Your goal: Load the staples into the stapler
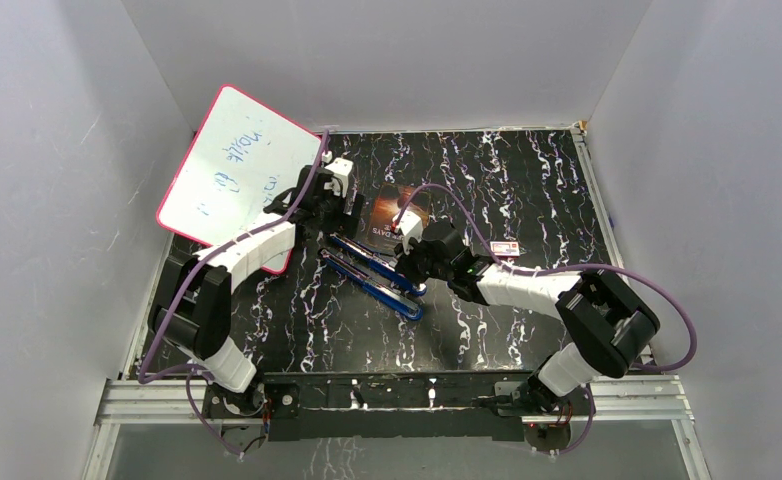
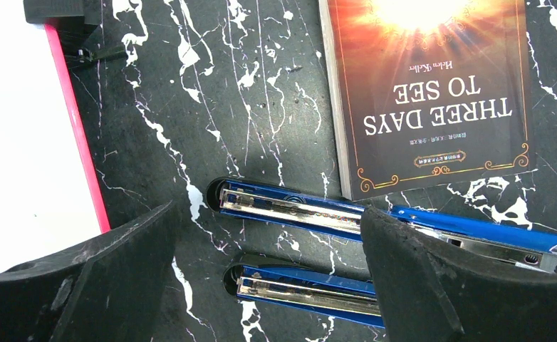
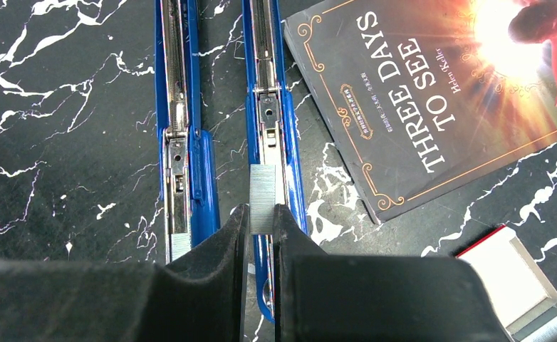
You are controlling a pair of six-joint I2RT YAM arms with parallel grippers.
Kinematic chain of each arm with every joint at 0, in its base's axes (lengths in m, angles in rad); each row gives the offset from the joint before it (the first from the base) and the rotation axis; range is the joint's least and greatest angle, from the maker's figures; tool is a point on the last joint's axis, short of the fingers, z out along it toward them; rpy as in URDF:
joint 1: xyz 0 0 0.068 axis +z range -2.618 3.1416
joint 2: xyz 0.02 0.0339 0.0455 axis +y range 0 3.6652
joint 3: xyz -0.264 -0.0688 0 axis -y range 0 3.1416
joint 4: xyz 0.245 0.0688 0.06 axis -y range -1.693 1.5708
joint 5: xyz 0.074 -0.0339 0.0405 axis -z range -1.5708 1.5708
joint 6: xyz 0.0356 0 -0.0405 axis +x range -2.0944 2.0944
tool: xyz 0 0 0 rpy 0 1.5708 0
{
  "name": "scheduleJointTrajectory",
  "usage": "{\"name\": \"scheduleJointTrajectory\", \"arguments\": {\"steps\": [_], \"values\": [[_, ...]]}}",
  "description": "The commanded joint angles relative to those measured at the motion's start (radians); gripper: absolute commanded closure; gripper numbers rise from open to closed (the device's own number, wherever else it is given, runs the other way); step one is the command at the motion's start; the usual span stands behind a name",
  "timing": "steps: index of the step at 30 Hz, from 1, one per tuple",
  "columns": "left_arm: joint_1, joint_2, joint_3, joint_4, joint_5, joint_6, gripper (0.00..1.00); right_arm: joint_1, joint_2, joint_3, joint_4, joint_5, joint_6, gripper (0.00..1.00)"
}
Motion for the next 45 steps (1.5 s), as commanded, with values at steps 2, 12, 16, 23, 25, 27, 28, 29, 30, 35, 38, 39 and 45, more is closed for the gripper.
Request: {"name": "scheduleJointTrajectory", "arguments": {"steps": [2, 12, 16, 23, 25, 27, 28, 29, 30, 35, 38, 39, 45], "values": [[-0.004, 0.004, 0.0, 0.0, -0.016, 0.011, 0.04, -0.007, -0.026, 0.023, 0.048, 0.006, -0.008, 1.0], [-0.005, -0.008, -0.003, -0.001, -0.025, 0.013, 0.03, -0.017, -0.047, 0.012, 0.067, -0.021, -0.009, 1.0], [-0.004, -0.009, -0.003, 0.0, -0.027, 0.014, 0.03, -0.02, -0.047, 0.012, 0.069, -0.033, -0.013, 1.0], [-0.006, -0.002, 0.0, -0.005, -0.034, 0.025, 0.03, -0.019, -0.048, 0.013, 0.071, -0.025, -0.02, 1.0], [-0.006, 0.001, 0.0, -0.005, -0.035, 0.026, 0.03, -0.02, -0.053, 0.011, 0.068, -0.015, -0.02, 1.0], [-0.006, 0.0, 0.0, -0.004, -0.032, 0.026, 0.03, -0.02, -0.051, 0.016, 0.063, -0.012, -0.023, 1.0], [-0.006, 0.001, -0.001, -0.004, -0.031, 0.026, 0.03, -0.018, -0.047, 0.02, 0.056, -0.014, -0.023, 1.0], [-0.006, 0.001, -0.002, -0.004, -0.03, 0.027, 0.03, -0.018, -0.042, 0.024, 0.052, -0.015, -0.025, 1.0], [-0.007, 0.0, -0.003, -0.004, -0.031, 0.028, 0.03, -0.018, -0.036, 0.026, 0.051, -0.018, -0.026, 1.0], [-0.012, 0.001, -0.004, -0.005, -0.044, 0.036, 0.03, -0.017, -0.009, 0.032, 0.05, -0.025, -0.025, 1.0], [-0.015, 0.001, -0.006, -0.005, -0.049, 0.038, 0.03, -0.016, 0.0, 0.035, 0.051, -0.004, -0.018, 1.0], [-0.017, 0.001, -0.007, -0.005, -0.051, 0.041, 0.03, -0.017, 0.003, 0.037, 0.051, 0.007, -0.016, 1.0], [-0.025, -0.001, -0.008, -0.006, -0.061, 0.048, 0.03, -0.016, 0.012, 0.045, 0.045, 0.024, 0.002, 1.0]]}}
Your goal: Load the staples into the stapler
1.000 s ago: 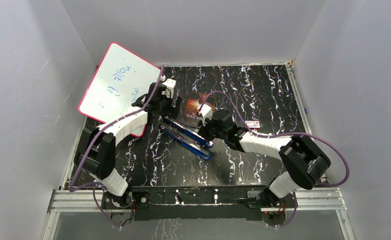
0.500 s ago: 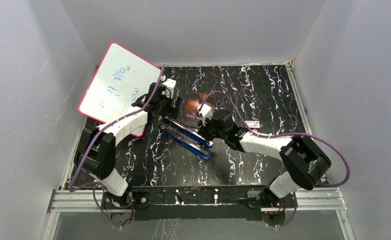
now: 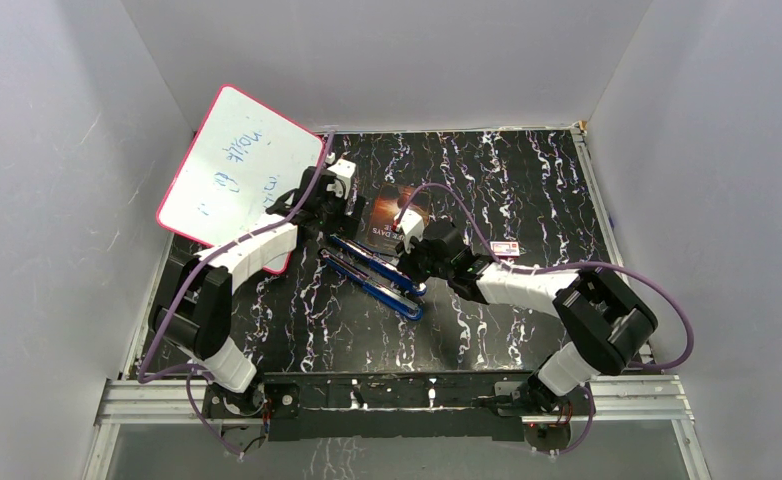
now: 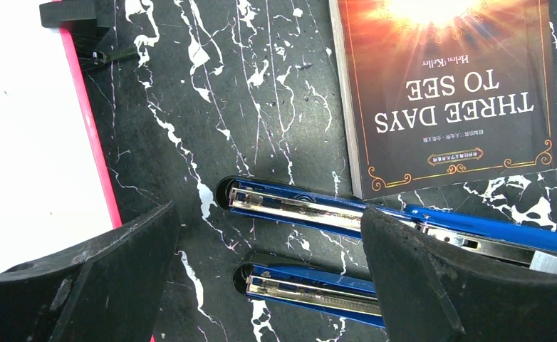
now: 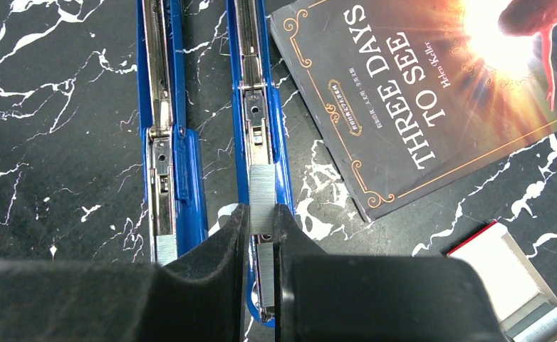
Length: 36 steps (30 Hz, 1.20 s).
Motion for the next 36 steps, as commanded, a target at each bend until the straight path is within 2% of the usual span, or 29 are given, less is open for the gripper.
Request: {"name": "scheduleJointTrajectory", "arguments": {"steps": [1, 36], "values": [[-0.009, -0.002, -0.008, -0.005, -0.019, 0.016, 0.03, -0.003, 0.004, 0.046, 0.037, 0.019, 0.012, 1.0], [-0.018, -0.009, -0.01, -0.005, -0.027, 0.02, 0.03, -0.003, 0.07, 0.08, 0.006, -0.006, 0.034, 1.0]]}}
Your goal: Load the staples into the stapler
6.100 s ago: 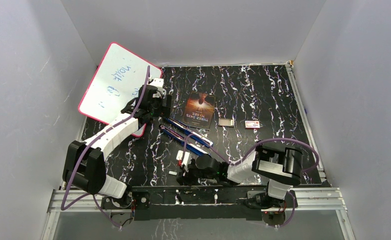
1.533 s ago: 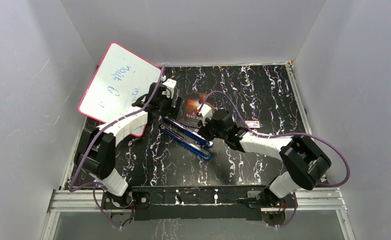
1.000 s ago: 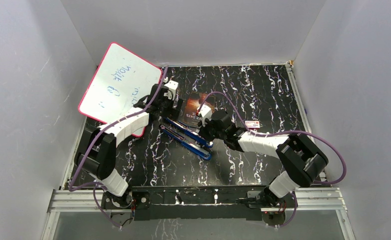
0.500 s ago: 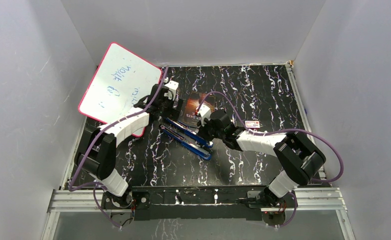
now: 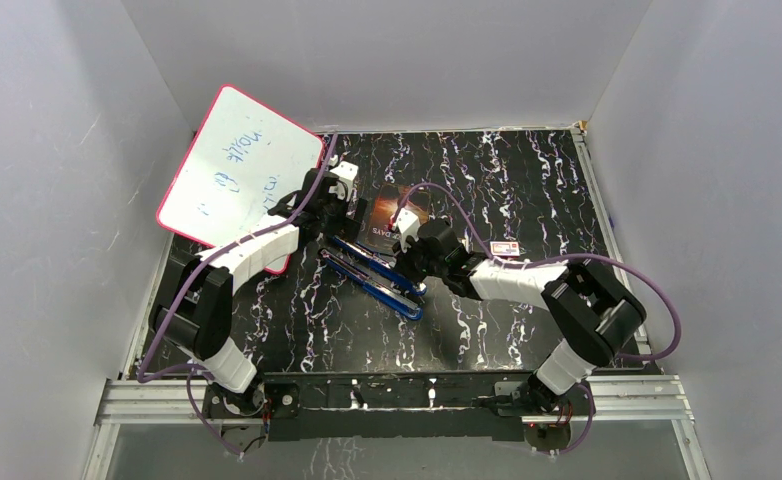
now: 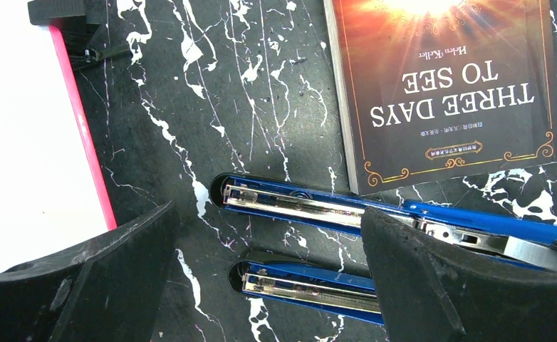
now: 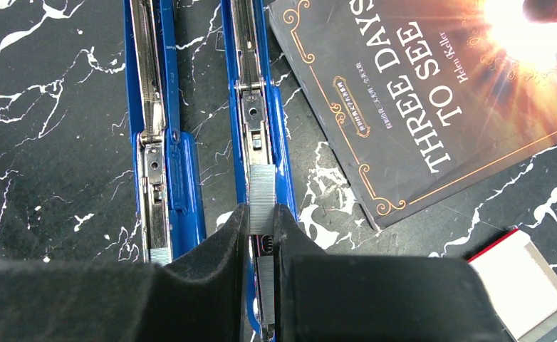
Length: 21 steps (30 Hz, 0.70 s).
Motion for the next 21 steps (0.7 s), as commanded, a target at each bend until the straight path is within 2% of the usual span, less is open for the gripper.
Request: {"name": "scheduleJointTrajectory", "arguments": {"steps": [1, 21], "values": [[-0.003, -0.01, -0.002, -0.004, -0.016, 0.012, 0.03, -0.003, 0.008, 0.048, 0.012, -0.005, 0.013, 1.0], [-0.005, -0.013, -0.001, -0.002, -0.013, 0.012, 0.03, 0.001, 0.025, 0.073, -0.059, 0.023, 0.015, 1.0]]}}
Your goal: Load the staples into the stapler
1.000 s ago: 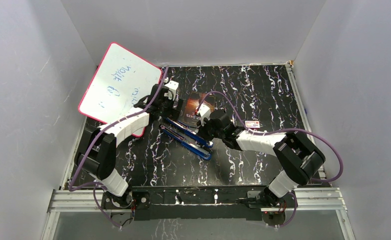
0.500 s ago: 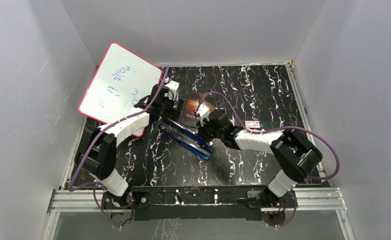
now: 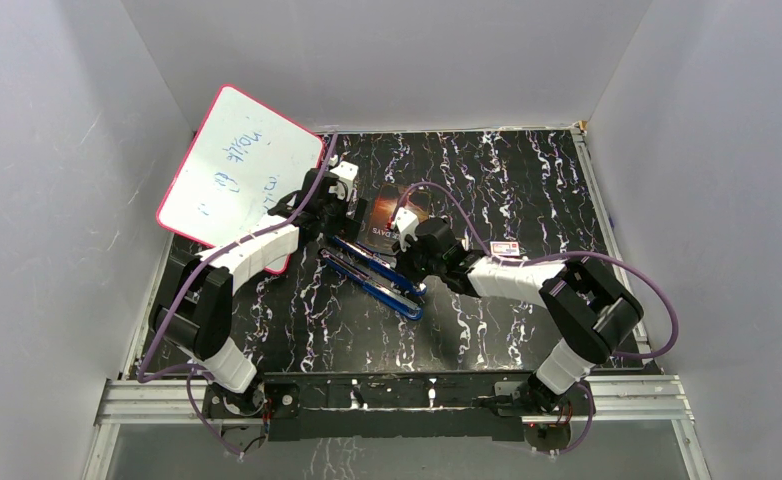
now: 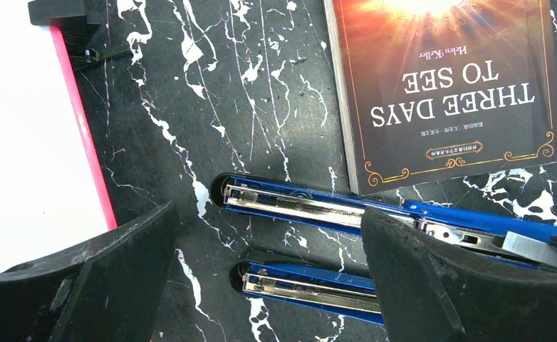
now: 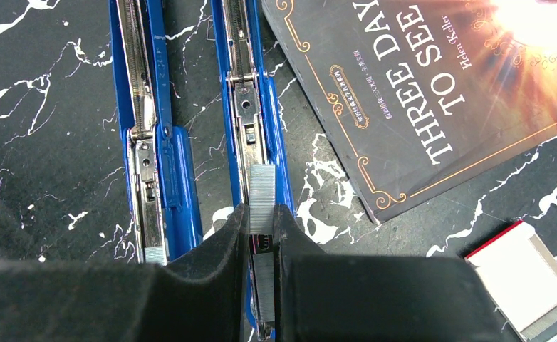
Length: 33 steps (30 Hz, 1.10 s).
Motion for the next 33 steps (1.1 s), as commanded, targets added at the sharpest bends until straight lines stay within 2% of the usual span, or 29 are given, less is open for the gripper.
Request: {"name": "scheduleJointTrajectory", "arguments": {"steps": [1, 8, 14, 24, 33], "values": [[-0.005, -0.014, -0.001, -0.003, -0.014, 0.012, 0.03, 0.002, 0.007, 0.048, -0.014, 0.017, 0.001, 1.0], [-0.005, -0.013, -0.001, -0.002, -0.013, 0.011, 0.03, 0.009, 0.008, 0.054, -0.034, 0.018, -0.004, 0.99], [-0.005, -0.016, -0.002, -0.003, -0.013, 0.011, 0.03, 0.011, 0.001, 0.051, -0.032, -0.009, -0.005, 0.87], [-0.006, -0.015, -0.002, -0.002, -0.013, 0.013, 0.03, 0.011, -0.018, 0.038, -0.016, -0.043, -0.003, 0.73], [-0.006, -0.015, -0.001, -0.002, -0.015, 0.013, 0.03, 0.011, -0.033, 0.032, -0.007, -0.042, 0.002, 0.68]]}}
